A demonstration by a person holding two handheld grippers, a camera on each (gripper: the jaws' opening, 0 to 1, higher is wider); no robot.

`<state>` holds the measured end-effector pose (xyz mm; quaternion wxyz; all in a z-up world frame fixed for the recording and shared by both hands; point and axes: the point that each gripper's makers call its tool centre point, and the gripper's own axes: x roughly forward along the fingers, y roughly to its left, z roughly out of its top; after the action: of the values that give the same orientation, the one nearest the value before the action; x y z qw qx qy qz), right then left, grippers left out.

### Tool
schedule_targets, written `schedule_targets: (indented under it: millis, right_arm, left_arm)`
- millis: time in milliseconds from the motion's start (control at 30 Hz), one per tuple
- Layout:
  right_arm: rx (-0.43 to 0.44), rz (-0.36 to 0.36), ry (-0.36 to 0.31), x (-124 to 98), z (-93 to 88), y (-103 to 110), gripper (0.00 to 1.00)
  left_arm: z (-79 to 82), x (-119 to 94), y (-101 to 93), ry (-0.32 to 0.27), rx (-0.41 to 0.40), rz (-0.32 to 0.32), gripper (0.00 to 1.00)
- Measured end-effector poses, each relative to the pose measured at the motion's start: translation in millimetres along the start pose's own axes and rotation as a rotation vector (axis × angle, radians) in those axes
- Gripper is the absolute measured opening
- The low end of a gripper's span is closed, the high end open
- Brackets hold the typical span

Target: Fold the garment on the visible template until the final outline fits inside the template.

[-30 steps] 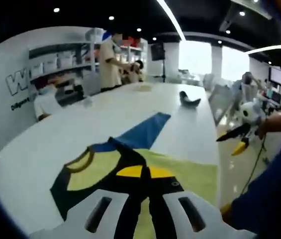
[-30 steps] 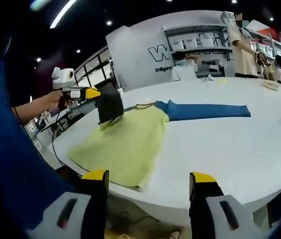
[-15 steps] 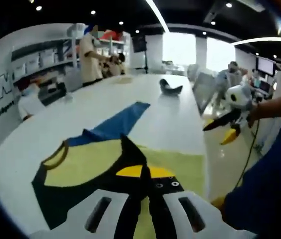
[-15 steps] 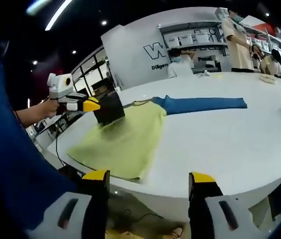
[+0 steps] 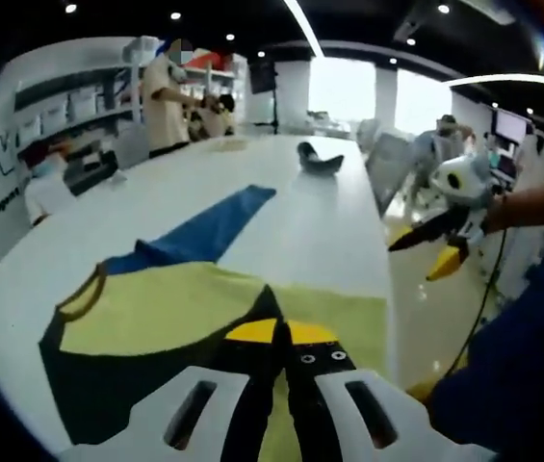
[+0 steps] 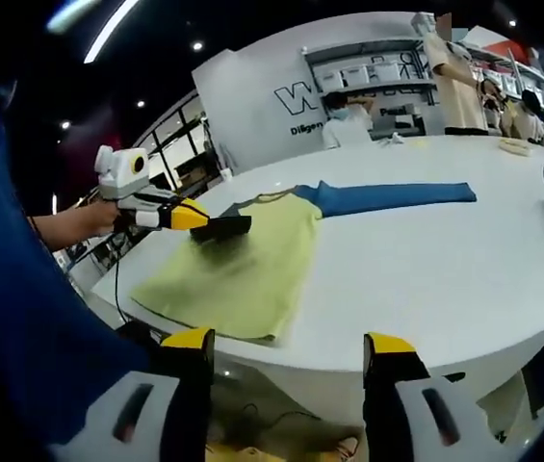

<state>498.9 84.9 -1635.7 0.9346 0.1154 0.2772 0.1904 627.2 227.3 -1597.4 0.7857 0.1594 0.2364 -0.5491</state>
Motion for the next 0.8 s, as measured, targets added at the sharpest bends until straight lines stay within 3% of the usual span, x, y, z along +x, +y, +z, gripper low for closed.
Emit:
schedule_targets:
  millis: [233, 400, 500, 633, 700, 800]
  right_arm:
    - [0.009, 0.002, 0.006, 2, -3.6, 1, 0.6]
    - [0.006, 0.009, 0.008, 5, -0.5, 1, 0.6]
    - [0.007, 0.011, 0.004, 6, 4.6, -2, 0.6]
    - [0.001, 0.024, -0.001, 7, 11.0, -5, 0.61]
    - [-0.009, 0.018, 0.015, 9, 14.2, -16, 0.6]
    - [-0.016, 0.014, 0.022, 13, 20.1, -27, 0.6]
  left_arm:
    - [-17.0, 6, -8.8, 0.007, -0.037, -0.004, 0.07]
    - [-35.1, -6, -22.7, 0.008, -0.106, -0.029, 0.28]
    - [-42.2, -18, -18.6, 0.001, -0.159, -0.013, 0.34]
    - [-56.7, -47, 7.0, -0.032, -0.282, 0.09, 0.5]
    - [-70.5, -70, 23.1, -0.042, -0.396, 0.15, 0.61]
    - [-92.8, -96, 44.9, -0.016, -0.442, 0.244, 0.74]
